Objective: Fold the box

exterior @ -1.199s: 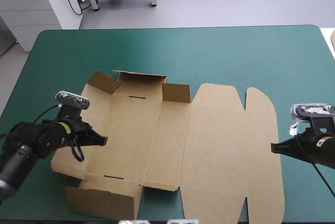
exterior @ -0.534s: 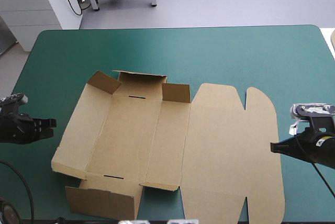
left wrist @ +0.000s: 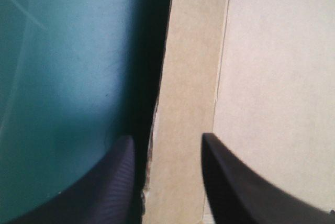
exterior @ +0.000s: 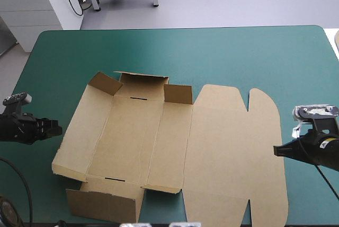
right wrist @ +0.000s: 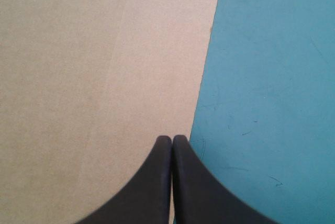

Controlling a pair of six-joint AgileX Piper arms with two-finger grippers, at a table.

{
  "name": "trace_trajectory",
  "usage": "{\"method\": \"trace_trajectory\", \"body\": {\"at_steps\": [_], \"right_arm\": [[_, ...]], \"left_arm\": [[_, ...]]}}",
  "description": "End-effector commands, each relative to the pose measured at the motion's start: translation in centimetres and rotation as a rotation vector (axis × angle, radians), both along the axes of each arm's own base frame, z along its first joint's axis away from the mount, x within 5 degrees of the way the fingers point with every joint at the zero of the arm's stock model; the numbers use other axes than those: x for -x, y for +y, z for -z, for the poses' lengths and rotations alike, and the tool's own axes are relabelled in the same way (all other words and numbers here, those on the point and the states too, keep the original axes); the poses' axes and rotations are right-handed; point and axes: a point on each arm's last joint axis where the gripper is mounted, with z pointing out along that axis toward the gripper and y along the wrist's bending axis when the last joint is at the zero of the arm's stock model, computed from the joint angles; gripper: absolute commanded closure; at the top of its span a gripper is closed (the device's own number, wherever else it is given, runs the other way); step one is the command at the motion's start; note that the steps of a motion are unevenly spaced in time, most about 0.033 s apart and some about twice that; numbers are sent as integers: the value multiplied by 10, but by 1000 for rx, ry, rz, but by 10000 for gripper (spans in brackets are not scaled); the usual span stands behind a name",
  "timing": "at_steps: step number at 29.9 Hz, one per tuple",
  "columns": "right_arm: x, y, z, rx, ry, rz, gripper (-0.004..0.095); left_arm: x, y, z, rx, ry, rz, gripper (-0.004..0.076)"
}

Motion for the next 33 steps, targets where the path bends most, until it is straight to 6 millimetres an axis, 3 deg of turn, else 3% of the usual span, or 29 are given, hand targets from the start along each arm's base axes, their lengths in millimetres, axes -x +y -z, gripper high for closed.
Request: {"method": "trace_trajectory", "body": {"at_steps": [1, 6, 16, 23, 28, 33], "right_arm": [[-2, -1, -11, 5, -77, 5, 929], [-2, -1, -11, 8, -77, 2, 929], [-2, -1, -10, 8, -73, 1, 929], [-1, -1, -9, 6, -58, -1, 929], [0, 0, -9, 5, -44, -3, 929], [0, 0, -9, 5, -42, -3, 929]], "left_arm": [[-5, -3, -12, 34, -68, -12, 221], [-10, -6, 5, 71, -11, 8, 213], [-33, -46, 51, -32, 210, 309, 212], [-38, -52, 51, 3, 207, 314, 226], [-39, -53, 49, 17, 208, 308, 376], [-39, -54, 50, 45, 214, 315, 729]]}}
